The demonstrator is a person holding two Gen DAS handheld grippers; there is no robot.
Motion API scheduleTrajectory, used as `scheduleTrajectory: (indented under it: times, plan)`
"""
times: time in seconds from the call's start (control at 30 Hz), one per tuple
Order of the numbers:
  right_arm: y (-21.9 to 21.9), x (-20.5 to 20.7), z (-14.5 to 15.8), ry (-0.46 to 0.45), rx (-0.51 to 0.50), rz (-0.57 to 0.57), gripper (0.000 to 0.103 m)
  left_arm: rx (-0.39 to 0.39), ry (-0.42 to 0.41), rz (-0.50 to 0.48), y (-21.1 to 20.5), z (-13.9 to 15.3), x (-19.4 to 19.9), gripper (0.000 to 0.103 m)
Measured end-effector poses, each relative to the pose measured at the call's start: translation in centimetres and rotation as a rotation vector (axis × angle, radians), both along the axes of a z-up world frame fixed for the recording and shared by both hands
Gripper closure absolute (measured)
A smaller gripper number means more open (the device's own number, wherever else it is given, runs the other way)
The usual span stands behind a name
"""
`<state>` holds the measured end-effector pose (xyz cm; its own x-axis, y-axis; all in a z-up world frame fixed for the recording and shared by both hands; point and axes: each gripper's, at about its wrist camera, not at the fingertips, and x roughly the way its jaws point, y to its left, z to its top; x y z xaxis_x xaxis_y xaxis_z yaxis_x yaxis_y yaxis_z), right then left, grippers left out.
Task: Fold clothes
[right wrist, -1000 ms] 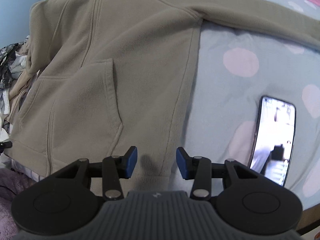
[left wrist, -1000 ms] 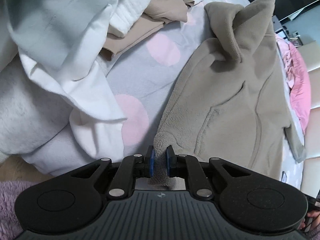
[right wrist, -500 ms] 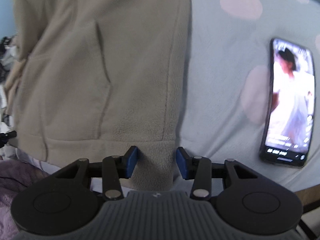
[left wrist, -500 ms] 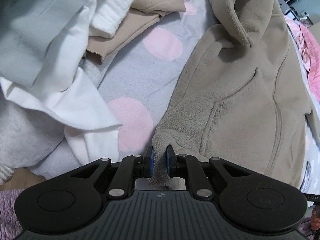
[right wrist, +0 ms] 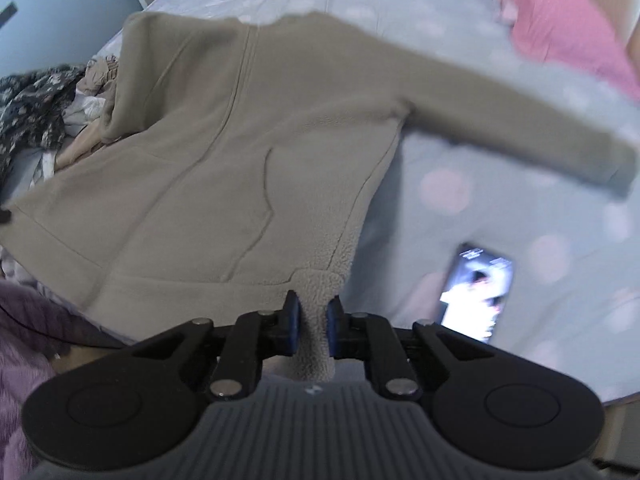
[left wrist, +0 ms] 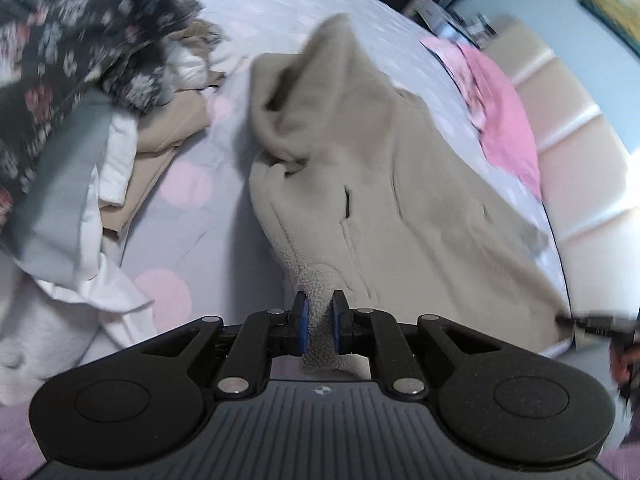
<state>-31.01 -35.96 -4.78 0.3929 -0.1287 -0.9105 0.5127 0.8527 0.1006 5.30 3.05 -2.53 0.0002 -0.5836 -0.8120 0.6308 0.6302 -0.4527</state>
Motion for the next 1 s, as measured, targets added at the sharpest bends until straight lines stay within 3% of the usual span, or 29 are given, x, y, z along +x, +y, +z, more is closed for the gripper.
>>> scheduleTrajectory:
  times: [0.1, 0.2, 0.57, 0.7, 0.8, 0.83, 0.87, 1.0]
  plan:
    - [1.6, -0.9, 1.4, 0.080, -0.053, 0.049, 0.089, 0.079, 0.028, -0.061, 0.1, -0.3, -1.1, 0.094]
    - [2.8, -0.5, 0.3, 0.165, -0.042, 0.091, 0.089, 0.210, 0.038, -0.134, -0.7, -2.8, -2.4, 0.094]
    - [4.6, 2.4, -12.3, 0.383, 0.027, 0.153, 0.089, 0.581, 0.061, -0.325, -5.4, -15.0, -4.3, 0.093]
    - [4.6, 2.7, -14.8, 0.437, 0.051, 0.140, 0.086, 0.643, 0.094, -0.305, -5.9, -18.0, -3.9, 0.091]
    - [4.5, 3.5, -14.3, 0.436, 0.032, 0.142, 0.073, 0.686, 0.134, -0.302, -5.7, -19.2, -3.8, 0.086]
    - [4.7, 3.7, -14.2, 0.449, 0.016, 0.147, 0.059, 0.681, 0.134, -0.302, -5.6, -18.7, -3.9, 0.086]
    - [4.9, 3.8, -14.1, 0.462, -0.010, 0.151, 0.053, 0.675, 0.134, -0.303, -5.4, -18.2, -4.0, 0.085]
    - [5.0, 3.8, -11.6, 0.398, -0.077, 0.132, 0.053, 0.552, 0.122, -0.302, -4.9, -14.0, -3.8, 0.071]
